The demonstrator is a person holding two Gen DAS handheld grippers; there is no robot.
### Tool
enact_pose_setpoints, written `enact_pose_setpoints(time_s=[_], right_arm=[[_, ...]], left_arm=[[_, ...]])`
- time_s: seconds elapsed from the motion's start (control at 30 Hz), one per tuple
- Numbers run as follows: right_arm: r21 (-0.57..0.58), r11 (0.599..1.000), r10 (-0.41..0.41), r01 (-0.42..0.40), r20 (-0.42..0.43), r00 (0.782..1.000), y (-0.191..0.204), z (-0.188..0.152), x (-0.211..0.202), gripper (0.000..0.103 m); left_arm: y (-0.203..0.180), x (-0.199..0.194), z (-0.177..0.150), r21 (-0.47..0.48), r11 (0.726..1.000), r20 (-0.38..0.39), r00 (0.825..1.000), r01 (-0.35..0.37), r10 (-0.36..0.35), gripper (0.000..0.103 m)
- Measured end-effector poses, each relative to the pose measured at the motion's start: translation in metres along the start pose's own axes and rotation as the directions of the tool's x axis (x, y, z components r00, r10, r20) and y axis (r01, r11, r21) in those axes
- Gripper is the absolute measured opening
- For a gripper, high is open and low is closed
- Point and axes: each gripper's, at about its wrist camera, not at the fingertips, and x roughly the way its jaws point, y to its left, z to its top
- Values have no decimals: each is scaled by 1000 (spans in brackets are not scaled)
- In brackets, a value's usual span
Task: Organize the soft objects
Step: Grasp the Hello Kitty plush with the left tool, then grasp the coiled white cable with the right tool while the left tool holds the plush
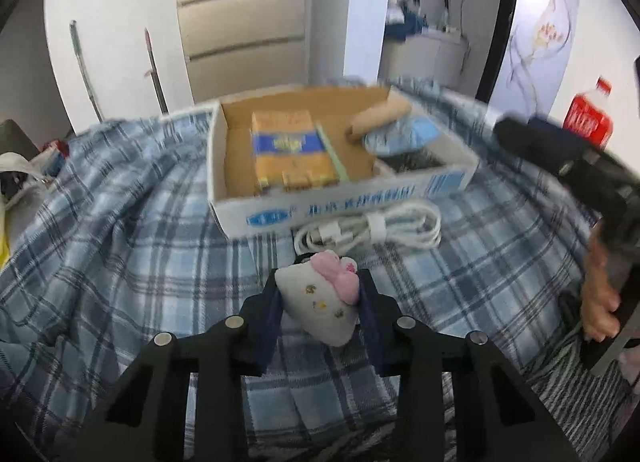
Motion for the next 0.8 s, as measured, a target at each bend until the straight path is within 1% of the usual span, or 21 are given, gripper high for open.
enact_pose_setpoints(time_s=[0.1, 0.2, 0.27, 0.33, 0.37, 0.43, 0.47, 0.53, 0.57, 0.63, 0.67, 0.7, 0.77, 0.8], right_arm=[[1, 1000, 2, -2, -2, 1000, 0, 0, 0, 102], [15, 1000, 16, -16, -38, 999, -2, 0, 3, 102], [19, 1000, 18, -16, -69, 997, -3, 0, 6, 102], [19, 999, 31, -29, -117, 993, -2, 1, 14, 101], [21, 999, 44, -41, -171, 984, -1, 1, 21, 99], [26, 999, 46, -40, -260, 965, 1, -2, 34, 85], [44, 998, 56, -46, -287, 956, 1, -3, 39, 83], [89, 994, 88, -61, -336, 938, -1, -7, 49, 73], [99, 993, 91, -59, -366, 926, -1, -9, 56, 71], [91, 994, 87, -54, -414, 906, 1, -13, 66, 56], [88, 994, 91, -59, -435, 896, 2, -15, 71, 52], [87, 994, 98, -66, -451, 887, 2, -17, 74, 46], [97, 992, 117, -80, -482, 869, 4, -21, 81, 40], [105, 990, 130, -90, -489, 863, 4, -23, 82, 35]], left_arm=[[9, -18, 4, -47, 999, 110, 994, 22, -17, 37], [16, -34, 5, -92, 995, 211, 977, 35, -15, 38], [20, -42, 4, -105, 994, 259, 966, 40, -11, 38], [20, -48, 6, -107, 994, 298, 955, 35, -1, 38], [19, -51, 6, -103, 994, 311, 950, 30, 3, 37], [15, -53, 6, -85, 996, 324, 946, 23, 6, 38], [12, -55, 7, -73, 997, 331, 943, 14, 11, 38], [9, -58, 5, -58, 998, 343, 939, 6, 15, 38], [7, -59, 4, -52, 999, 349, 937, 5, 13, 38], [8, -60, 4, -47, 998, 352, 936, 44, -25, 38], [11, -60, 4, -58, 996, 352, 935, 68, -43, 38], [11, -61, 3, -65, 996, 354, 934, 69, -42, 38], [13, -63, 3, -73, 994, 359, 932, 81, -49, 38], [13, -65, 2, -75, 994, 364, 930, 84, -51, 38]])
